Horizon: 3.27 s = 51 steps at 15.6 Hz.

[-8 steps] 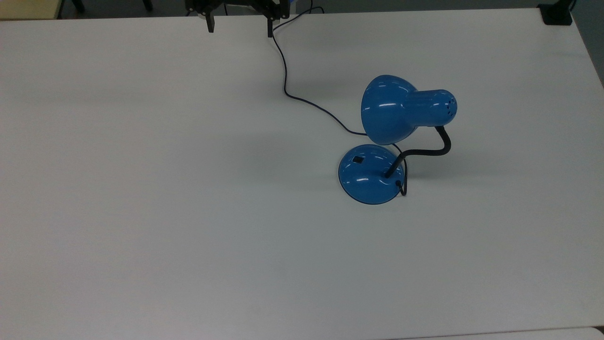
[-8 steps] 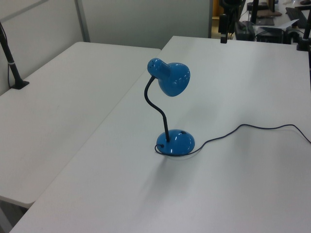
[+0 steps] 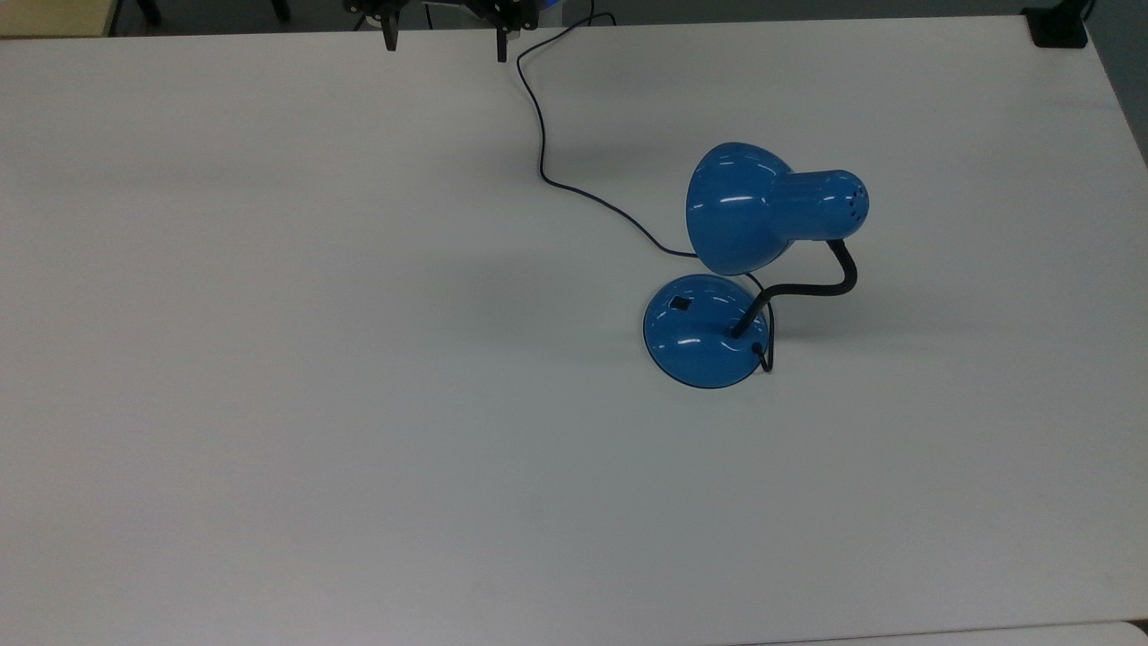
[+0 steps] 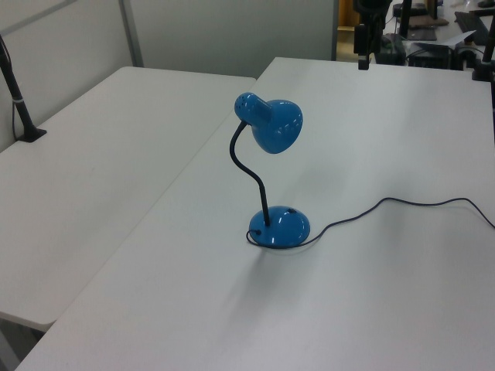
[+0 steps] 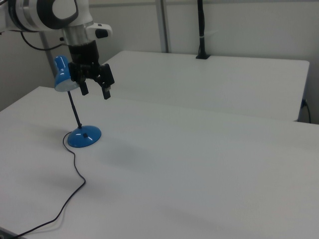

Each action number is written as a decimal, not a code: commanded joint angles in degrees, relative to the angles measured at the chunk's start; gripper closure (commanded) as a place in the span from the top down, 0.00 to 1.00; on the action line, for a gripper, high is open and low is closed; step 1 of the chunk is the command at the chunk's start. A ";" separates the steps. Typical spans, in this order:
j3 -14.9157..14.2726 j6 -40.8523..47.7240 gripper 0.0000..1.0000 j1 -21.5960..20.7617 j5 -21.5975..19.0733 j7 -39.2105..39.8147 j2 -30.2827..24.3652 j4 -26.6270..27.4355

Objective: Turn on the lamp

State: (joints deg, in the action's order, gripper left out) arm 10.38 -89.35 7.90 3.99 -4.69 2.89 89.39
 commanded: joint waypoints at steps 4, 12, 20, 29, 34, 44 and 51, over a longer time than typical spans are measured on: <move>-1.07 0.76 0.39 -0.96 0.84 1.44 -0.25 -0.18; -0.98 -0.03 0.00 -0.69 0.14 7.66 -0.25 -0.09; 0.07 -13.79 0.00 -3.58 -3.46 14.98 0.97 8.76; 0.51 -43.23 0.00 -10.18 -13.19 34.79 8.17 20.20; 2.80 -52.58 0.00 -10.54 -16.82 45.19 10.99 23.20; 6.31 -61.54 0.00 -10.54 -17.44 49.08 16.88 22.58; 6.58 -64.72 0.00 -10.62 -17.35 49.08 18.64 22.49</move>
State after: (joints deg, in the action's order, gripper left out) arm 16.80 -152.09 -2.52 -11.87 42.50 21.21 111.70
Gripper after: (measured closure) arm 0.991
